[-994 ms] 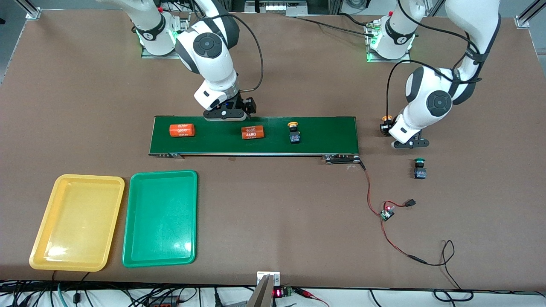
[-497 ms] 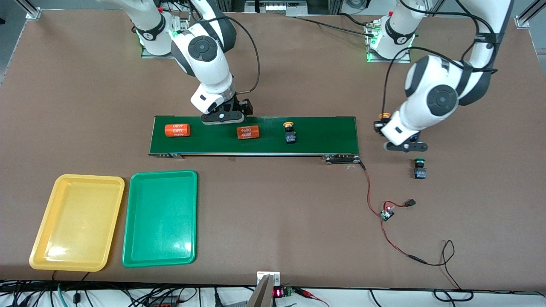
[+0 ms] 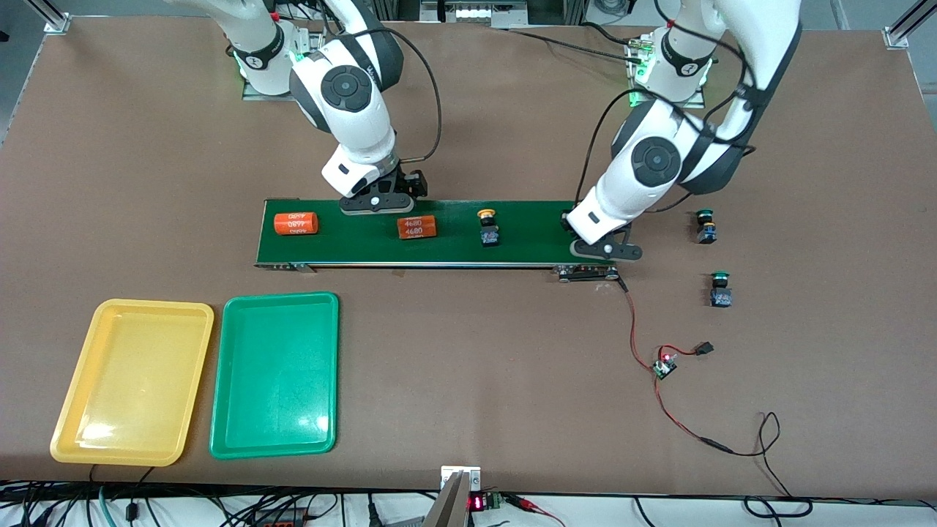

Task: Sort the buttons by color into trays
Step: 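Set the second button down on the green belt with the left gripper, then grasp the yellow-capped button with the right gripper while the left gripper withdraws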

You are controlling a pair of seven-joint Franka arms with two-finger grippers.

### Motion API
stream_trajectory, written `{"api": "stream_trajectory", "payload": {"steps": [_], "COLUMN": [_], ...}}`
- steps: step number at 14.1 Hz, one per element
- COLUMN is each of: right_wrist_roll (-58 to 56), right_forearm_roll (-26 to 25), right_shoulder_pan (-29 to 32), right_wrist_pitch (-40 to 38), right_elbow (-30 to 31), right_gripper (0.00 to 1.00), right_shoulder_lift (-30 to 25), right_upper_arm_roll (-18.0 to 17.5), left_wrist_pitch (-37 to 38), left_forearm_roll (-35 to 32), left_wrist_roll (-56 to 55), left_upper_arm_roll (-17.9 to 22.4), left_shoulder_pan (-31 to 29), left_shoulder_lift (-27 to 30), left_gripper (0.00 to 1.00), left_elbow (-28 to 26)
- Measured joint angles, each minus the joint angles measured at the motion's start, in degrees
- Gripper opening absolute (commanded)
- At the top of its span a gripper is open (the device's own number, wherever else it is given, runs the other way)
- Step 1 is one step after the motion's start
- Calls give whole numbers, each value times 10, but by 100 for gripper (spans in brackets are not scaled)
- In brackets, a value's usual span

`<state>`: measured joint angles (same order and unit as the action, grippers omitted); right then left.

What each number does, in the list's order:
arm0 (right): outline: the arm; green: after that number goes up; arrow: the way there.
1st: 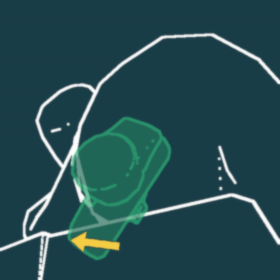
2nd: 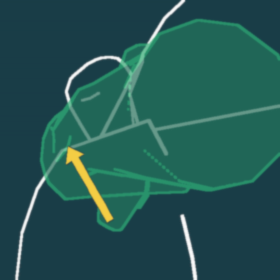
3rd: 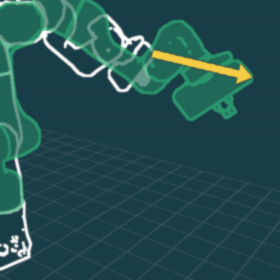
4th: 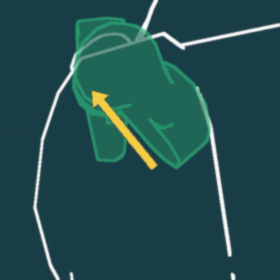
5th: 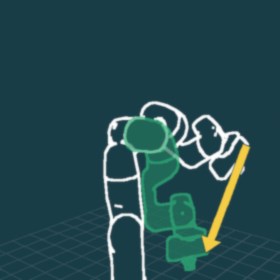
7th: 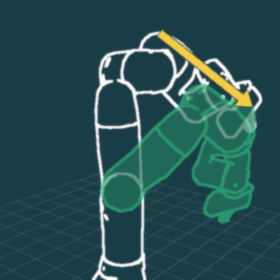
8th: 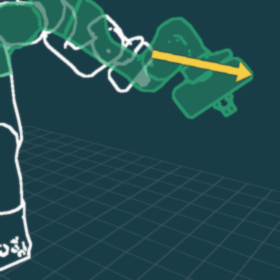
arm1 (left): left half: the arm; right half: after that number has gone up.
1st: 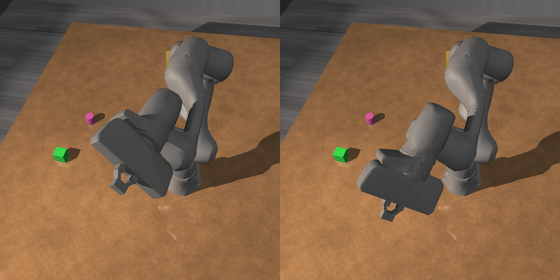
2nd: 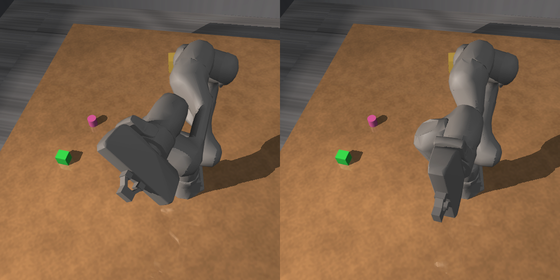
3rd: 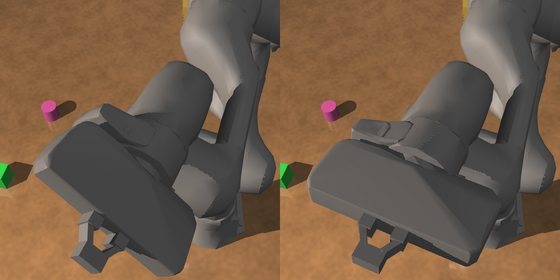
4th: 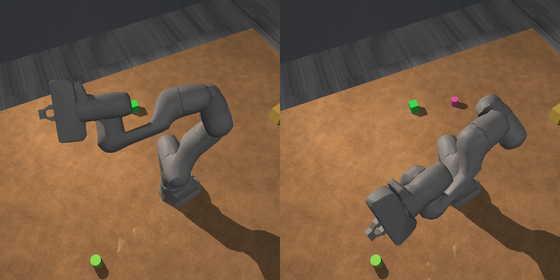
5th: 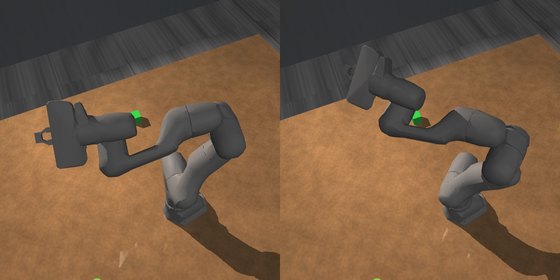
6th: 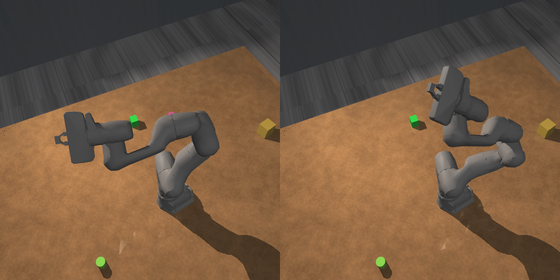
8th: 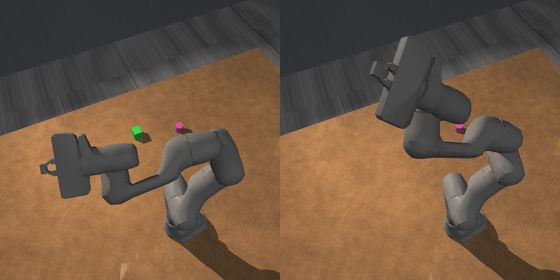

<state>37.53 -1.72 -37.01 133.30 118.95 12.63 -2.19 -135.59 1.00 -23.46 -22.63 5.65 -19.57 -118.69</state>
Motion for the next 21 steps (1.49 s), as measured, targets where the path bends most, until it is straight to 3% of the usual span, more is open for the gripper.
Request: {"api": "stream_trajectory", "payload": {"steps": [1,2,3,4,5,9,13,17,21], "right_wrist_roll": [0,0,0,0,0,0,0,0,0], "right_forearm_roll": [0,0,0,0,0,0,0,0,0], "right_shoulder_pan": [1,1,2,3,4,4,4,4,4], "right_wrist_pitch": [-1,-1,-1,-1,-1,-1,-2,-2,-2], "right_elbow": [0,0,0,0,0,0,0,0,-4], "right_gripper": [100,100,100,100,100,100,100,100,100], "right_shoulder_lift": [0,0,0,0,0,0,1,2,2], "right_upper_arm_roll": [0,0,0,0,0,0,0,0,0], "left_wrist_pitch": [-23,-42,-51,-53,-53,-46,100,262,287], "left_forearm_roll": [0,0,0,0,0,0,0,-9,-74], "left_wrist_roll": [-2,-9,-22,-38,-54,-71,-70,-13,127], "left_upper_arm_roll": [0,0,-1,-4,-7,-11,4,86,179], "left_shoulder_pan": [0,3,7,11,14,14,-17,-32,-43], "left_shoulder_lift": [-11,-20,-26,-29,-29,-24,30,60,43], "left_gripper": [15,22,38,81,100,100,100,100,100], "left_elbow": [2,3,5,5,5,10,43,65,36]}}
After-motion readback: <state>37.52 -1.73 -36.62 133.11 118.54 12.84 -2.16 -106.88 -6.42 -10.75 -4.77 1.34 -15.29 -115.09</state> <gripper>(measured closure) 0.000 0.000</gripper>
